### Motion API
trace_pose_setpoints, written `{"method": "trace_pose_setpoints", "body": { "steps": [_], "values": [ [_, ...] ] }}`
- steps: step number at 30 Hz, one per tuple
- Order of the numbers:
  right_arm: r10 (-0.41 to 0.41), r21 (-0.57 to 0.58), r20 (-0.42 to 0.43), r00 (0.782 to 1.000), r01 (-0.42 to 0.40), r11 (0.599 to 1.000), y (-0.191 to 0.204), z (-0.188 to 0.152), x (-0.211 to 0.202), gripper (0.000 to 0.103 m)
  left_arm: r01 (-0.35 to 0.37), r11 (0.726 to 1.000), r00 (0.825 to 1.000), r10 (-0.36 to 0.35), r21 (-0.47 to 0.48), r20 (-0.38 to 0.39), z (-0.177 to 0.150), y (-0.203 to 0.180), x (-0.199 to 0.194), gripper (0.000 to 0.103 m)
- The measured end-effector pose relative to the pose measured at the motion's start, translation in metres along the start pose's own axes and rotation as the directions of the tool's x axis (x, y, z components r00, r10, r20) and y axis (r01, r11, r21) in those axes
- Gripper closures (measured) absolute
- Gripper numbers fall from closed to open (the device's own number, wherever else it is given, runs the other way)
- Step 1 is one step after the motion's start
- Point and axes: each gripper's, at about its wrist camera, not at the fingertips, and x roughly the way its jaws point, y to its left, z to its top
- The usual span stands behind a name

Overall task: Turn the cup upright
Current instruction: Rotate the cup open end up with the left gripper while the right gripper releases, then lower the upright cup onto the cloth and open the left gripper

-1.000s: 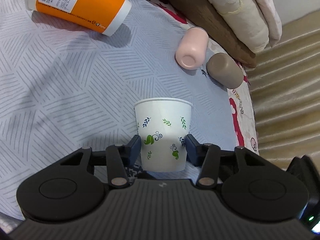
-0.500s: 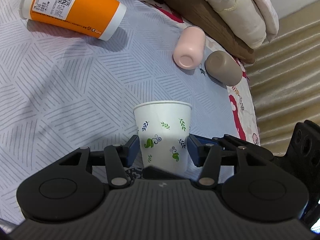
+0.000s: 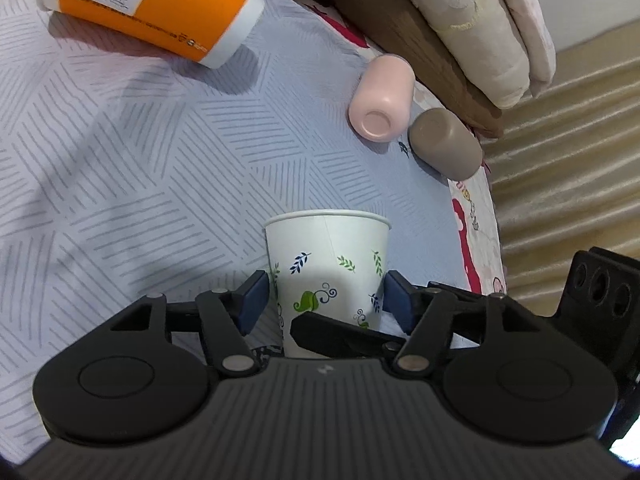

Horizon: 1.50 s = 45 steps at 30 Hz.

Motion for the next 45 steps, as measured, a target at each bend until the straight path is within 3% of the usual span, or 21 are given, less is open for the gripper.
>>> {"method": "trace_pose_setpoints", "body": {
  "steps": [5, 10, 17, 21, 25, 32, 35, 38, 45],
  "values": [
    [0.016, -0.005, 0.009, 1.000, -0.016, 1.000, 0.000, -0.003, -0.001, 0.034, -0.016, 0.999, 1.000, 0.016, 0.037, 0.011, -0.003, -0.009, -0.003, 0.043],
    [0.008, -0.078, 0.052, 0.999, -0.004, 0.997, 0.008, -0.003, -0.008, 0.034, -0.046, 0.989, 0.998, 0.038, 0.143, 0.059, -0.003, -0.026, -0.013, 0.043],
    [-0.045, -0.264, 0.158, 0.986, 0.086, 0.961, 0.029, -0.005, -0.014, 0.034, -0.157, 0.936, 0.981, 0.111, 0.315, 0.159, -0.009, -0.054, -0.027, 0.043],
    [-0.080, -0.378, 0.239, 0.968, 0.168, 0.910, 0.041, -0.010, -0.014, 0.035, -0.213, 0.905, 0.964, 0.133, 0.368, 0.229, -0.014, -0.061, -0.034, 0.043],
    [-0.047, -0.415, 0.327, 0.944, 0.188, 0.890, 0.041, -0.011, -0.017, 0.035, -0.245, 0.883, 0.945, 0.126, 0.401, 0.302, -0.017, -0.066, -0.040, 0.043],
    [-0.056, -0.546, 0.484, 0.873, 0.352, 0.761, 0.054, -0.023, -0.004, 0.035, -0.302, 0.841, 0.913, 0.119, 0.449, 0.391, -0.020, -0.064, -0.041, 0.043],
    [-0.060, -0.573, 0.524, 0.850, 0.403, 0.714, 0.056, -0.024, 0.004, 0.035, -0.286, 0.846, 0.904, 0.082, 0.450, 0.420, -0.019, -0.054, -0.041, 0.043],
    [-0.052, -0.585, 0.535, 0.843, 0.415, 0.697, 0.055, -0.021, 0.011, 0.035, -0.267, 0.859, 0.905, 0.068, 0.436, 0.419, -0.014, -0.045, -0.040, 0.043],
    [-0.059, -0.592, 0.549, 0.834, 0.438, 0.676, 0.050, -0.021, 0.027, 0.034, -0.296, 0.835, 0.900, 0.081, 0.464, 0.429, -0.018, -0.041, -0.027, 0.044]
  ]
}}
